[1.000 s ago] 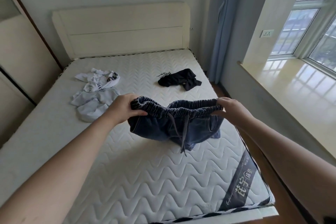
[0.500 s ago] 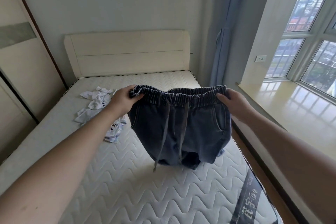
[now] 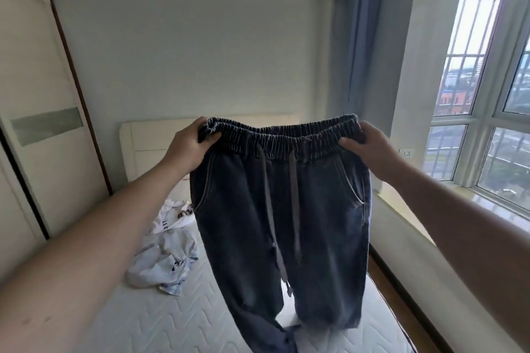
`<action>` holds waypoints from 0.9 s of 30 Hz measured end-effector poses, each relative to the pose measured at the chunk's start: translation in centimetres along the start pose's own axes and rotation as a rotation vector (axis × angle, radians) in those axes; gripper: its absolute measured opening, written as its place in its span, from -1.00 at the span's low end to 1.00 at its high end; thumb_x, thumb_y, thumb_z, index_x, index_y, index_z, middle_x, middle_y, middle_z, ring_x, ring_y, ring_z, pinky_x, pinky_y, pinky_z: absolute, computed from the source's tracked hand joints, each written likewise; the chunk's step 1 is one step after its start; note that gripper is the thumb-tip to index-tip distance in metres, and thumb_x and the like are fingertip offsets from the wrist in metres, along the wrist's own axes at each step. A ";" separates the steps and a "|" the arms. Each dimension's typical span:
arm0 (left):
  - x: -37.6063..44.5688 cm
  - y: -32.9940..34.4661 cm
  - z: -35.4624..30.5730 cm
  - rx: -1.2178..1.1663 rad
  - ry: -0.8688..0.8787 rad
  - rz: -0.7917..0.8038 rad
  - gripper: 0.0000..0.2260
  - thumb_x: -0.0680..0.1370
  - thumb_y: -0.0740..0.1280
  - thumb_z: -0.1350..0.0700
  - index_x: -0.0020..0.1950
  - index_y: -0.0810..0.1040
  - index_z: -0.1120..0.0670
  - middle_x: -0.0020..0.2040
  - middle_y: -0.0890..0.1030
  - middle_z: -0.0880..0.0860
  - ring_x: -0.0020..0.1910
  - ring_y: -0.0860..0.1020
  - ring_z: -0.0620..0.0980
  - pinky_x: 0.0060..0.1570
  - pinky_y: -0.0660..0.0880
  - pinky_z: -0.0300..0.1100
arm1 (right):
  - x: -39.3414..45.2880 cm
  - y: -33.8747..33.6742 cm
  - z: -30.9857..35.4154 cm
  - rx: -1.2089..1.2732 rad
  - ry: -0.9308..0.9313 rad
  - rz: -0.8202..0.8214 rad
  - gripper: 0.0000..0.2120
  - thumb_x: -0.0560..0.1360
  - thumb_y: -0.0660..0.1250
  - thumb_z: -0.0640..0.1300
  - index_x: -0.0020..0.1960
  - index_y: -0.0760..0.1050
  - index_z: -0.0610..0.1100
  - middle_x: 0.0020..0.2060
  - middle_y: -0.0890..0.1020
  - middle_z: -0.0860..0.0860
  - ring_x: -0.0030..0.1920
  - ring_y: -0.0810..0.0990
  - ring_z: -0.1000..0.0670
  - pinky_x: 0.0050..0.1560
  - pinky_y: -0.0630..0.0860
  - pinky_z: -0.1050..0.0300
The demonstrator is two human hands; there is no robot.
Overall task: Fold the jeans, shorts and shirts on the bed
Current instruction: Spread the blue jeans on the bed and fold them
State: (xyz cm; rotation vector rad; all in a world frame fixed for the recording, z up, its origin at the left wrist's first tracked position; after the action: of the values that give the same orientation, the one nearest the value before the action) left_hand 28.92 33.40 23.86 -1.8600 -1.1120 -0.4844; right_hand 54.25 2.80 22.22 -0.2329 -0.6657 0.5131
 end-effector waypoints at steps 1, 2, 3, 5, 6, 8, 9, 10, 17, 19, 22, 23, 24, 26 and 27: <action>0.7 -0.6 -0.6 0.002 0.011 -0.024 -0.70 0.55 0.39 -0.01 0.23 0.54 0.07 0.01 0.55 -0.14 -0.01 0.49 -0.14 -0.19 0.25 -0.56 | 0.6 -0.6 0.9 -0.011 -0.030 0.009 -0.66 0.30 0.46 0.15 -0.02 0.54 0.01 -0.14 0.67 -0.04 -0.12 0.65 -0.07 0.09 0.58 -0.21; 1.4 -1.2 -1.3 0.004 0.025 -0.029 -0.74 0.55 0.39 -0.02 0.19 0.55 0.04 -0.01 0.58 -0.15 -0.01 0.52 -0.11 -0.20 0.28 -0.52 | 1.3 -1.1 1.8 -0.010 -0.060 0.019 -0.73 0.33 0.48 0.08 -0.03 0.56 0.03 -0.14 0.69 -0.02 -0.11 0.67 -0.06 0.09 0.58 -0.19; 2.1 -1.8 -1.9 0.013 0.037 -0.024 -0.79 0.54 0.39 -0.04 0.13 0.55 -0.01 -0.07 0.59 -0.19 -0.03 0.54 -0.08 -0.23 0.30 -0.49 | 1.8 -1.4 2.6 -0.006 -0.085 0.015 -0.80 0.36 0.48 0.02 -0.04 0.58 0.07 -0.15 0.70 0.02 -0.11 0.68 -0.03 0.09 0.60 -0.16; 3.5 -3.0 -3.2 0.032 0.055 -0.034 -0.85 0.51 0.41 -0.09 0.02 0.52 -0.10 -0.18 0.56 -0.25 -0.11 0.53 -0.10 -0.23 0.29 -0.49 | 3.0 -2.1 4.0 0.015 -0.127 -0.050 -0.89 0.41 0.46 -0.02 -0.09 0.61 0.16 -0.19 0.71 0.12 -0.17 0.68 0.09 0.07 0.61 -0.07; 4.2 -3.6 -3.9 0.033 0.064 -0.049 -0.83 0.49 0.43 -0.10 -0.01 0.51 -0.12 -0.20 0.56 -0.24 -0.12 0.53 -0.12 -0.22 0.29 -0.46 | 3.6 -2.5 4.7 0.030 -0.142 -0.097 -0.91 0.43 0.45 -0.02 -0.11 0.62 0.17 -0.20 0.71 0.14 -0.19 0.67 0.13 0.06 0.61 -0.03; 5.5 -5.0 -5.3 0.052 0.095 -0.058 -0.79 0.45 0.47 -0.11 -0.02 0.51 -0.12 -0.19 0.57 -0.22 -0.13 0.54 -0.10 -0.19 0.34 -0.36 | 4.9 -3.3 6.0 0.028 -0.158 -0.178 -0.96 0.46 0.42 0.01 -0.09 0.63 0.10 -0.21 0.71 0.12 -0.17 0.67 0.11 0.04 0.60 0.01; 6.2 -5.7 -6.1 0.076 0.120 -0.046 -0.76 0.43 0.48 -0.12 -0.01 0.51 -0.11 -0.17 0.58 -0.20 -0.11 0.54 -0.09 -0.17 0.37 -0.29 | 5.7 -3.7 6.8 0.009 -0.166 -0.213 -0.91 0.47 0.41 0.03 -0.08 0.62 0.04 -0.21 0.70 0.09 -0.14 0.67 0.05 0.01 0.59 0.03; 6.8 -6.4 -7.0 0.102 0.149 -0.032 -0.73 0.42 0.50 -0.13 0.01 0.52 -0.09 -0.15 0.59 -0.19 -0.10 0.55 -0.08 -0.14 0.38 -0.25 | 6.4 -4.2 7.6 -0.011 -0.178 -0.239 -0.86 0.49 0.39 0.05 -0.08 0.61 -0.01 -0.22 0.69 0.08 -0.11 0.67 -0.01 -0.04 0.57 0.07; 10.3 -11.4 -10.3 0.134 0.185 0.046 -0.73 0.41 0.51 -0.13 0.07 0.58 -0.22 -0.05 0.59 -0.32 -0.03 0.56 -0.27 -0.04 0.40 -0.38 | 10.3 -5.9 13.0 -0.100 -0.275 -0.254 -0.69 0.60 0.21 0.12 0.04 0.53 -0.12 -0.13 0.65 -0.02 -0.07 0.59 -0.07 -0.18 0.38 0.15; 10.2 -11.9 -10.2 0.099 0.186 0.052 -0.81 0.41 0.53 -0.09 -0.04 0.58 -0.25 -0.16 0.59 -0.35 -0.10 0.52 -0.41 -0.11 0.38 -0.43 | 10.3 -5.8 13.0 -0.135 -0.264 -0.170 -0.66 0.58 0.24 0.15 0.05 0.52 -0.12 -0.08 0.66 -0.07 -0.03 0.61 -0.11 -0.06 0.46 0.06; 9.1 -11.7 -9.1 0.089 0.175 0.066 -0.82 0.41 0.53 -0.06 -0.06 0.59 -0.23 -0.18 0.62 -0.34 -0.13 0.54 -0.45 -0.14 0.38 -0.48 | 9.1 -5.1 11.8 -0.074 -0.266 0.068 -0.63 0.37 0.53 0.08 0.07 0.53 -0.05 -0.05 0.69 -0.04 0.01 0.66 -0.08 0.09 0.54 -0.02; 8.6 -11.5 -8.7 0.086 0.170 0.072 -0.83 0.41 0.53 -0.05 -0.08 0.59 -0.24 -0.20 0.62 -0.35 -0.13 0.54 -0.46 -0.16 0.37 -0.52 | 8.7 -4.8 11.4 -0.059 -0.278 0.134 -0.57 0.28 0.58 0.08 0.07 0.54 0.00 -0.05 0.70 0.00 0.01 0.67 -0.03 0.09 0.55 0.04; 8.2 -11.3 -8.2 0.092 0.166 0.079 -0.84 0.40 0.53 -0.06 -0.12 0.59 -0.24 -0.22 0.62 -0.36 -0.14 0.54 -0.47 -0.20 0.35 -0.56 | 8.3 -4.6 11.1 -0.075 -0.288 0.167 -0.53 0.21 0.60 0.11 0.05 0.56 0.06 -0.06 0.71 0.04 0.00 0.68 0.04 0.06 0.55 0.15; 7.3 -11.1 -7.6 0.120 0.148 0.092 -0.86 0.40 0.52 -0.09 -0.16 0.58 -0.24 -0.25 0.62 -0.33 -0.18 0.53 -0.47 -0.25 0.34 -0.58 | 7.6 -4.1 10.8 -0.134 -0.306 0.187 -0.56 0.15 0.59 0.18 -0.01 0.59 0.15 -0.12 0.72 0.14 -0.09 0.68 0.17 -0.08 0.49 0.41; 6.9 -11.0 -7.4 0.126 0.137 0.099 -0.87 0.40 0.52 -0.11 -0.17 0.59 -0.24 -0.25 0.63 -0.31 -0.19 0.53 -0.46 -0.25 0.34 -0.57 | 7.4 -3.9 10.8 -0.156 -0.313 0.182 -0.62 0.16 0.58 0.17 -0.06 0.60 0.18 -0.16 0.71 0.18 -0.14 0.67 0.22 -0.15 0.45 0.49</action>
State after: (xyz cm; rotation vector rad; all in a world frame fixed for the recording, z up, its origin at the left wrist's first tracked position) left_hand 23.94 32.88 37.97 -1.7359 -0.9330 -0.4666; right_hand 53.81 3.85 35.82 -0.3668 -0.9973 0.6810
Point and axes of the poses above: each hand's wrist, its own x-axis towards the middle knuckle, its own y-axis out of the palm, z = x × y, the point moved 2 cm from there along x, towards the middle knuckle
